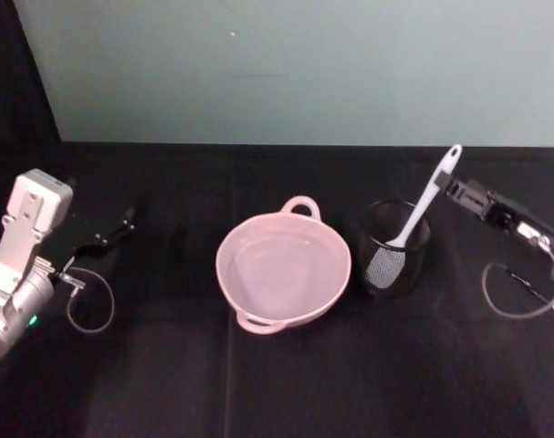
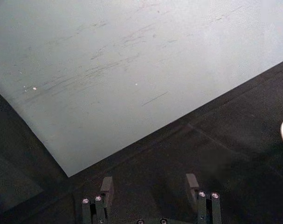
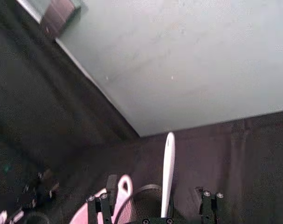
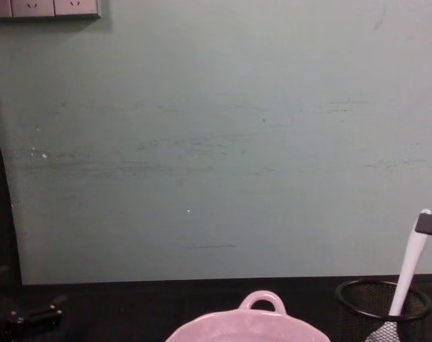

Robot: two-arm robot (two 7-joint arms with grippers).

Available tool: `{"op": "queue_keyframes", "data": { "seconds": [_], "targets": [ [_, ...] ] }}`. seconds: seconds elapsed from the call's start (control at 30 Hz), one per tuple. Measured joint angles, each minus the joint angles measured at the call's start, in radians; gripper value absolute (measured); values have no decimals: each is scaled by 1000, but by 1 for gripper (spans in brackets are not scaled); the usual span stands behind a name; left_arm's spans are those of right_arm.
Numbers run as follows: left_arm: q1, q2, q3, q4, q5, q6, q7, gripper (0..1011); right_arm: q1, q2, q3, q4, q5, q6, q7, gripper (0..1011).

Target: Use the one hand to pick up the spoon and stir the clear water in the bowl.

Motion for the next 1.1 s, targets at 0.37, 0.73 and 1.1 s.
{"op": "queue_keyframes", "data": {
  "seconds": [0.37, 0.73, 1.1],
  "targets": [
    [0, 0, 0, 0, 0, 0, 0, 1011, -88, 204, -16, -179, -26, 132, -115, 1003],
    [0, 0, 0, 0, 0, 0, 0, 1011, 56, 217, -198, -107, -333, 163, -243, 1003],
    [0, 0, 0, 0, 0, 0, 0, 1011, 173, 105, -308, 73, -654, -80, -335, 1002]
  ]
}}
